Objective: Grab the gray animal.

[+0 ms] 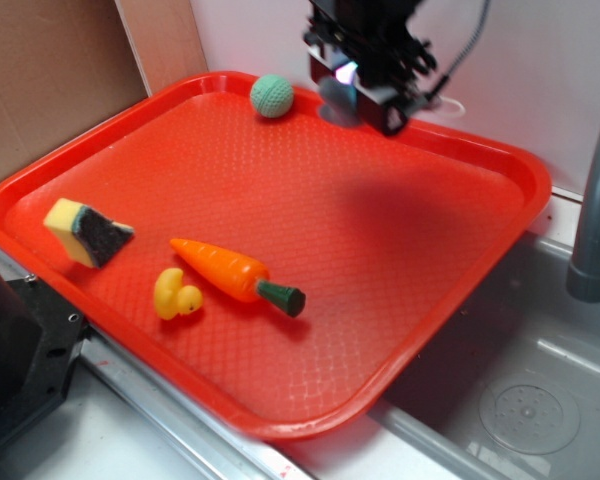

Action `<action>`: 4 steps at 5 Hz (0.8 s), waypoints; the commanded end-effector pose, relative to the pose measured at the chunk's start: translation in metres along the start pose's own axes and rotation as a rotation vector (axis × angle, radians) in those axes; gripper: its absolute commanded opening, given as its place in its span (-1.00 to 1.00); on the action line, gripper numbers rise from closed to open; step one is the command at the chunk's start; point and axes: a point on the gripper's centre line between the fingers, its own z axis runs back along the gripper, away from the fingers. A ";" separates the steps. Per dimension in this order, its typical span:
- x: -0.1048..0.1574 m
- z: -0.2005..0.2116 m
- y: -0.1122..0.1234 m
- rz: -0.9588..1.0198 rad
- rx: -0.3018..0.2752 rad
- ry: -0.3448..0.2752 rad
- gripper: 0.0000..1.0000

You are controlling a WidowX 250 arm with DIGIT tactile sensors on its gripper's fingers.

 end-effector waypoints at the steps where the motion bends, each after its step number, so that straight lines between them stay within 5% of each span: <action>1: -0.039 0.072 0.042 0.167 -0.125 -0.031 -1.00; 4: -0.101 0.095 0.059 0.264 -0.141 -0.045 -1.00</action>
